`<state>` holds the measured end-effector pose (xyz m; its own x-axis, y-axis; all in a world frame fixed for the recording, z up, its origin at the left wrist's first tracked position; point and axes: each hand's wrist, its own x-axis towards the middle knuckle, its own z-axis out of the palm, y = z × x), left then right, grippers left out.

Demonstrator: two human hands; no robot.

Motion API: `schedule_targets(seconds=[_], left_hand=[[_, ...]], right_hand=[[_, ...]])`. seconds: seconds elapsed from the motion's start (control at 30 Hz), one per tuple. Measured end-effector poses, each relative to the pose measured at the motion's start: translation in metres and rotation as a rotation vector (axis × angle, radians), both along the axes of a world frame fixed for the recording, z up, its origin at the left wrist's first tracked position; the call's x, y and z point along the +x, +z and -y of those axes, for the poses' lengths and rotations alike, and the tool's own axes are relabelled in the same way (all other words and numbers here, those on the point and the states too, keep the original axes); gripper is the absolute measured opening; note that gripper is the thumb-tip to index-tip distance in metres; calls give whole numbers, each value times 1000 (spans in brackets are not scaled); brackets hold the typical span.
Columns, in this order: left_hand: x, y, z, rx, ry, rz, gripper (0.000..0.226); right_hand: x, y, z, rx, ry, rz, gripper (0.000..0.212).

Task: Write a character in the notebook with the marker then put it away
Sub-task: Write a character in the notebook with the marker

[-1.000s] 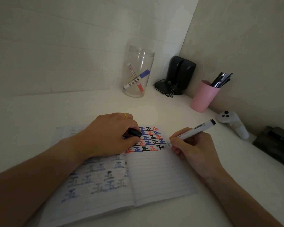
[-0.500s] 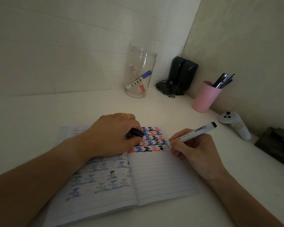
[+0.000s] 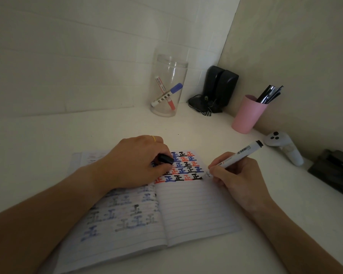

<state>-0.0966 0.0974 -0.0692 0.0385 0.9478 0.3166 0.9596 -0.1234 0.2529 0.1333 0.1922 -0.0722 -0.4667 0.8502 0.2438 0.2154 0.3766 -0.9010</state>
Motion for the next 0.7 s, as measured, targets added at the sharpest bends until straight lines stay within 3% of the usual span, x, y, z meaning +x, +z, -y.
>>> schedule_targets(seconds=[0.13,0.27,0.33,0.57,0.7], left_hand=[[-2,1,0,31,4,-2,27],[-2,5,3,28,2,-14,31],[1,7,3,-10,1,17,34],[-3,6,5,5,12,167,29],[-8,3,-3,160,97,348,26]], right_hand=[[-1,0,-5,-26,-17,-5,7],[-5,18,-10,-266,-42,-102,5],[-15,29,-16,-278,-24,-75,3],[-61,30,-25,-389,-48,-539,12],[-56,21,-27,-397,7,-583,20]])
